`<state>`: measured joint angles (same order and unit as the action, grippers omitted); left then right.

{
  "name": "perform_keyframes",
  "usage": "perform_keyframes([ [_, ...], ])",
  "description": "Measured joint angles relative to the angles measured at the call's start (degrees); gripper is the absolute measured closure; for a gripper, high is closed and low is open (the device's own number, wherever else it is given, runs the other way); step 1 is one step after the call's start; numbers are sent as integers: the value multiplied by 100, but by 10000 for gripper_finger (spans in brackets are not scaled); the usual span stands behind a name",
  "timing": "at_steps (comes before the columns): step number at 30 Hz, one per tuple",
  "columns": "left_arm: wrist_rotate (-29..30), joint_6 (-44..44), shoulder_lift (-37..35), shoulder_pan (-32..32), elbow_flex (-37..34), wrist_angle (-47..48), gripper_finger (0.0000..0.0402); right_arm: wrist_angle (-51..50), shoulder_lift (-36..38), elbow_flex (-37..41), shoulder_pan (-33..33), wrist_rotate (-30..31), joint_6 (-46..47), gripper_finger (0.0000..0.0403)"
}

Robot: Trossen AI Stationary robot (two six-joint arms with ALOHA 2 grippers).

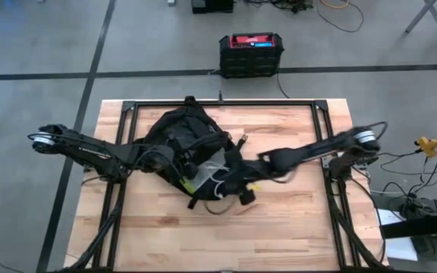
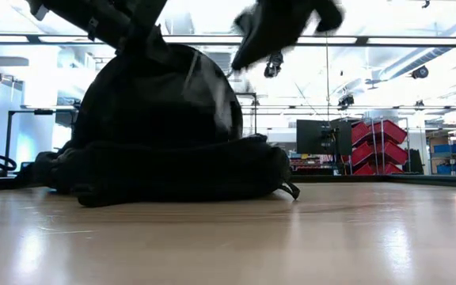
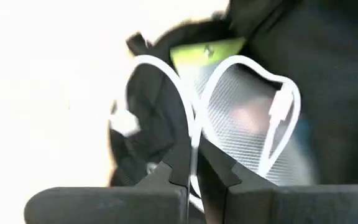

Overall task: Unpack backpack
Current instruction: Remove the white charger cable from the black backpack

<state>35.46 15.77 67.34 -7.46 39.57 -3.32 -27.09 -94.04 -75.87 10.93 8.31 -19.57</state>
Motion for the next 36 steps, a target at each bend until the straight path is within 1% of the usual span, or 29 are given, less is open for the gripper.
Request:
perform_keyframes([
  [3, 1, 27, 86, -3, 0, -60, 401, -220, 708, 182, 268, 634, 135, 402],
  [6, -2, 166, 202, -34, 0, -81, 401, -959, 1343, 344, 342, 1677, 606, 402],
  [9, -4, 209, 311, -83, 0, -120, 401, -1771, 1913, 579, 213, 2612, 1270, 402],
  [11, -4, 230, 372, -94, 1, -186, 401, -2279, 2248, 775, -10, 2841, 1777, 402],
  [13, -4, 267, 397, -131, 2, -280, 401, -2561, 2533, 1083, -320, 2858, 2178, 402],
  [14, -2, 313, 412, -157, 2, -358, 401, -2547, 2690, 1306, -499, 2809, 2251, 402],
  [16, 0, 352, 442, -249, 0, -739, 401, -2398, 2974, 1823, -864, 2526, 2272, 403],
  [21, 2, 62, 480, -522, 0, -1634, 401, -1363, 3527, 3222, -2095, 1475, 2462, 403],
  [23, 2, -7, 486, -570, 0, -1900, 402, -813, 3634, 3716, -2508, 1277, 2704, 403],
  [25, -5, -20, 497, -575, 0, -2128, 402, -381, 3672, 4090, -2809, 1221, 2993, 403],
  [28, -26, -81, 520, -575, 0, -2217, 402, -207, 3648, 4394, -3085, 1273, 3426, 403],
  [32, -196, -199, 554, -575, 0, -2505, 402, -484, 3557, 4450, -3368, 1713, 4308, 403],
  [34, -326, -304, 554, -573, 0, -2672, 402, -690, 3530, 4411, -3529, 1767, 4435, 403],
  [36, -336, -412, 552, -575, 0, -2696, 402, -1067, 3524, 4301, -3694, 1723, 4430, 400],
])
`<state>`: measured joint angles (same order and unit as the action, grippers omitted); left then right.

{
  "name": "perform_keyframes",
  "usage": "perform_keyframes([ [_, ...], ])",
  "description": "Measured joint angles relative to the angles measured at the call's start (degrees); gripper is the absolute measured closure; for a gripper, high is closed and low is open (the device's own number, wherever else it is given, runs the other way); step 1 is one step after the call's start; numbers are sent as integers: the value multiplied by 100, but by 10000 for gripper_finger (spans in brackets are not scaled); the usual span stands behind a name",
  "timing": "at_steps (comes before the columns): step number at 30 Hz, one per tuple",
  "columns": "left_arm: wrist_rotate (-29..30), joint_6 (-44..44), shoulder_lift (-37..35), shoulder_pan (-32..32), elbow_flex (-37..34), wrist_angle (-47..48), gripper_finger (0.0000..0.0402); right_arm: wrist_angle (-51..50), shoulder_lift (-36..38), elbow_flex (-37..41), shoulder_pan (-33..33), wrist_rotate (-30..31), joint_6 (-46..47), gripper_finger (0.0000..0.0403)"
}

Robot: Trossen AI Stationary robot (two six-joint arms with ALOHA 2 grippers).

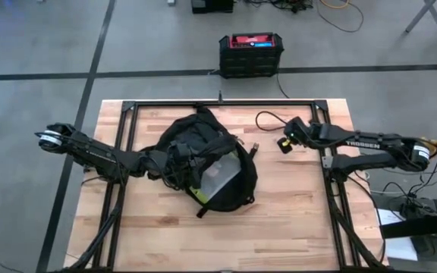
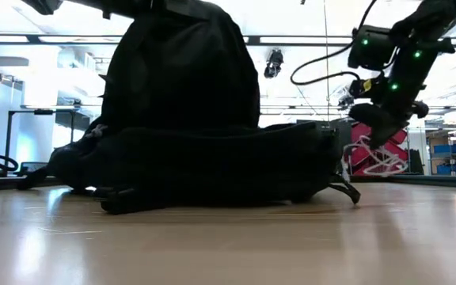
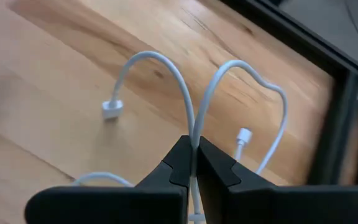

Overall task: Unpack backpack
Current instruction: Remove the white charger cable from the black backpack, then remove the zip bag from the black backpack

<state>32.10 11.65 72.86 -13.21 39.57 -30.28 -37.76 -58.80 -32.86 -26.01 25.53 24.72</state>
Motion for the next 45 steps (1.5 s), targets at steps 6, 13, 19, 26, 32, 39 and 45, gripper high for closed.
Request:
perform_keyframes([
  [6, 464, 51, -5, 51, 0, 358, 402, -467, -16, -319, -158, -382, -873, 338],
  [13, 1709, 734, -23, 205, 11, 1784, 402, -161, -62, -641, -61, -870, -1247, 238],
  [19, 1693, 1635, -46, 575, 13, 2945, 402, 1901, -161, -53, 973, -2750, -1106, 205],
  [26, 1060, 1065, -72, 621, 25, 1907, 402, 5997, -1093, 189, 2678, -2747, -1447, 217],
  [32, 108, 941, -68, 580, 244, 1416, 402, 6502, -2575, -577, 2927, -2445, -2633, 237],
  [39, -117, 514, -70, 317, 680, 1386, 402, 5685, -4070, -1813, 2927, -2605, -3962, 253],
  [45, -111, 390, -62, 328, 767, 1495, 402, 3729, -4678, -3009, 2928, -2596, -4531, 235],
])
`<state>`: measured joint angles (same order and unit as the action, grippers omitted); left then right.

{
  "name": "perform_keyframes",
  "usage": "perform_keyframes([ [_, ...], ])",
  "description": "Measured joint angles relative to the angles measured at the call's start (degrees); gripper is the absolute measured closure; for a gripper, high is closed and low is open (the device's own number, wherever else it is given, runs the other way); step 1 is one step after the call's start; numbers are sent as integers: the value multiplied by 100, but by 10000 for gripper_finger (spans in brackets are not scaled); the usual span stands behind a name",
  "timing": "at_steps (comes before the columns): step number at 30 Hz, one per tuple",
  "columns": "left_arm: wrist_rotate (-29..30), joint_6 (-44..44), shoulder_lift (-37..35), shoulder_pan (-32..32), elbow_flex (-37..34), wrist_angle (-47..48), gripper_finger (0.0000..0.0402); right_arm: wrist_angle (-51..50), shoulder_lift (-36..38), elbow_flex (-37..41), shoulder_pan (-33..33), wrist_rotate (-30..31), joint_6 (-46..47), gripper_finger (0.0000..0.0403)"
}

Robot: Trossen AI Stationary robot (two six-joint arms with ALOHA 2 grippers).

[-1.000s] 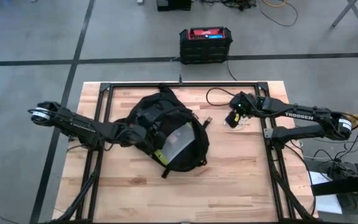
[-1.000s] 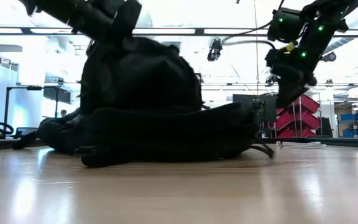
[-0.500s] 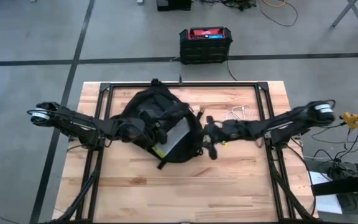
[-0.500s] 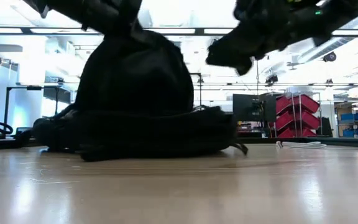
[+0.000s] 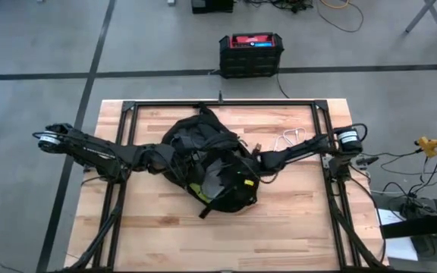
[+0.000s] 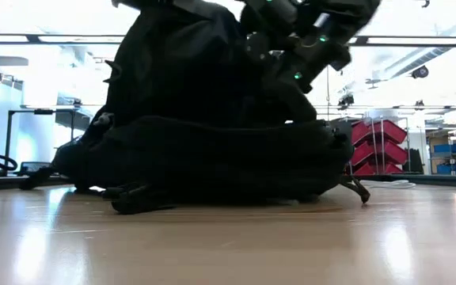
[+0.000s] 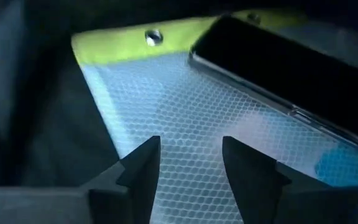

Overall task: Unpack backpack
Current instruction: Remove the zip bag from the black backpack

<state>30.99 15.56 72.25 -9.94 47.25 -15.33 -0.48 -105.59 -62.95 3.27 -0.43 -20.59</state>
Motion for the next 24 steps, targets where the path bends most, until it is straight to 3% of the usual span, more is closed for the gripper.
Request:
perform_keyframes([
  [10, 99, -27, -6, -15, -2, 485, 402, -334, -233, -436, -34, 170, -303, 193],
  [24, 99, -128, 13, -13, -5, 695, 402, -332, -242, -342, -92, 201, 165, 201],
])
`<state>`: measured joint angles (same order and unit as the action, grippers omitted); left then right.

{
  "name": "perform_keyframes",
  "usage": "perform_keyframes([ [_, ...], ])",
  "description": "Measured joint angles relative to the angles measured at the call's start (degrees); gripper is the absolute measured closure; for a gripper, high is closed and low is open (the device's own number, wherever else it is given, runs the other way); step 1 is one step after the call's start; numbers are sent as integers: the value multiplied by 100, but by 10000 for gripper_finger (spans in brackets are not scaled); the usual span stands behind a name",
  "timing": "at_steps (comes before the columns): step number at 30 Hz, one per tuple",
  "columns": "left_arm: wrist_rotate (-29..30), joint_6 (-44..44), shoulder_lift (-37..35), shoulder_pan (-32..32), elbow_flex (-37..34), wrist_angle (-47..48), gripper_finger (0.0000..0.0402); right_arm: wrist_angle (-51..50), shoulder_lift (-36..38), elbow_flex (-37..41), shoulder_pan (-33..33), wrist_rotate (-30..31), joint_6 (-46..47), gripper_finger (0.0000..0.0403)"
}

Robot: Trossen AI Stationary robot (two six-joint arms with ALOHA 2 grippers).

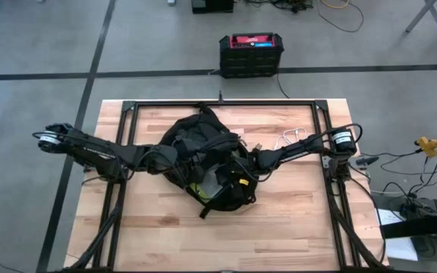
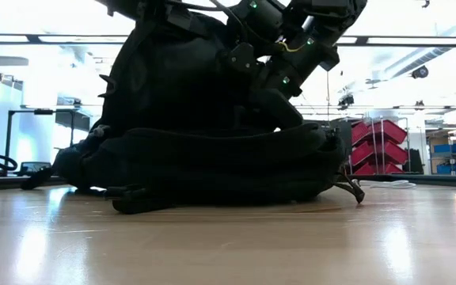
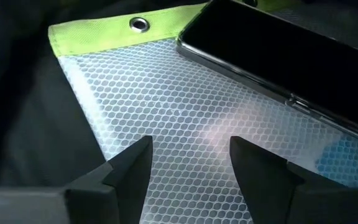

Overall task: Unpack backpack
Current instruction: Remove the zip bag from the black backpack

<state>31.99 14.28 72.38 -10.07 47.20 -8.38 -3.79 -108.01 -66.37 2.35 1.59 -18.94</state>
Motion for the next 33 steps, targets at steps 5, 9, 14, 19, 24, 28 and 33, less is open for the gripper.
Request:
perform_keyframes([
  [5, -2, -6, 0, -2, 0, 95, 402, -42, 0, 0, 59, 13, -7, 203],
  [9, -1, -6, 0, -2, -4, 136, 402, -66, 32, 4, 87, 8, -32, 203],
  [14, -2, -6, 0, -2, -7, 206, 402, -117, 6, 4, 74, 8, -138, 203],
  [19, 0, 175, 2, -2, -7, 513, 402, -221, -13, 4, 26, -9, -76, 200],
  [24, 0, 267, 70, -2, -11, 649, 402, -390, -13, 4, 26, -13, -198, 170],
  [28, 0, 273, 150, -2, -15, 655, 402, -664, -13, 2, 26, -7, -296, 137],
  [33, -2, 439, 246, -6, -20, 686, 402, -836, -13, 2, 126, 35, -595, 102],
])
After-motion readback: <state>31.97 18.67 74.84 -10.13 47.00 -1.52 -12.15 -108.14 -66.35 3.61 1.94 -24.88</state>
